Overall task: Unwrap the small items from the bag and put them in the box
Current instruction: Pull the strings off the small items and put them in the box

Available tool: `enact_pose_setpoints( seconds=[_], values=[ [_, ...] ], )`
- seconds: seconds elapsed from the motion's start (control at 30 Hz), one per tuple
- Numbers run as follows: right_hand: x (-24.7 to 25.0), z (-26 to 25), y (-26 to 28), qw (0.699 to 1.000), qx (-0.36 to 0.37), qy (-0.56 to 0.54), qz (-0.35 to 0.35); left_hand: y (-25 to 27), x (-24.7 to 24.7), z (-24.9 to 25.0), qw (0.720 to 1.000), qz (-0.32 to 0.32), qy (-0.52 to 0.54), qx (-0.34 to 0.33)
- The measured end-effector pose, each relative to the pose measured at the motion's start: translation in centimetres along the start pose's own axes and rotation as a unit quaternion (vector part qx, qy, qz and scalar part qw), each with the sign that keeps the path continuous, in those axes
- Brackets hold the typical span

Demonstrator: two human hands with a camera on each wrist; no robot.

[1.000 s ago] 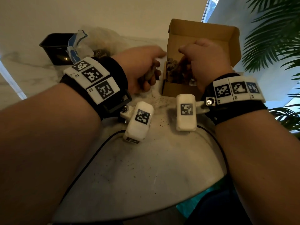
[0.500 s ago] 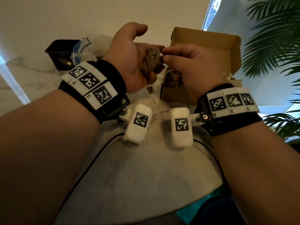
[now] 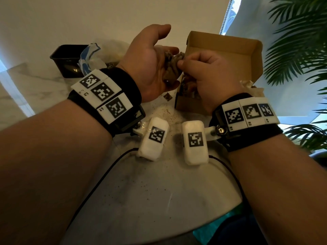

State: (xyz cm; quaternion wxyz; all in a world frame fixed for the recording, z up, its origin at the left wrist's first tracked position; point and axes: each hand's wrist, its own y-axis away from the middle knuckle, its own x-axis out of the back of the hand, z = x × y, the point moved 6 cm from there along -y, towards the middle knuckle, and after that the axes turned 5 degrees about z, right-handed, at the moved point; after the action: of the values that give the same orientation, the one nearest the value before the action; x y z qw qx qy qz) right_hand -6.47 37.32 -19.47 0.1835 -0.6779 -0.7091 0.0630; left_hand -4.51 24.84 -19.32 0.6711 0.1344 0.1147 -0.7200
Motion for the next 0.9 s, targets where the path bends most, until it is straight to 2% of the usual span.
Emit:
enact_pose_setpoints(
  seconds=[0.1,0.2,0.37,0.6,0.77,0.9],
  values=[
    [0.0,0.4,-0.2,0.994,-0.041,-0.103,-0.006,-0.6,1.0,0.0,0.998,0.056,-0.028,-0.005],
    [-0.4,0.9,-0.4,0.986,-0.073,-0.148,-0.017,-0.7,1.2,-0.2,0.998,0.064,-0.020,0.005],
    [-0.8,0.8,-0.2,0.990,-0.060,-0.125,-0.041,-0.5,0.6,-0.4,0.999,0.036,0.022,0.010],
    [-0.5,0.9,-0.1,0.995,-0.042,-0.054,-0.066,-0.6,1.1,0.6,0.996,0.066,0.045,-0.032],
    [-0.6,0.7,-0.1,0.995,-0.052,-0.055,-0.060,-1.0,1.4,0.4,0.997,0.073,0.034,-0.020],
    [-0.5,0.9,0.0,0.996,-0.060,-0.010,-0.062,-1.2,1.7,0.6,0.995,0.085,0.033,-0.030]
  ],
)
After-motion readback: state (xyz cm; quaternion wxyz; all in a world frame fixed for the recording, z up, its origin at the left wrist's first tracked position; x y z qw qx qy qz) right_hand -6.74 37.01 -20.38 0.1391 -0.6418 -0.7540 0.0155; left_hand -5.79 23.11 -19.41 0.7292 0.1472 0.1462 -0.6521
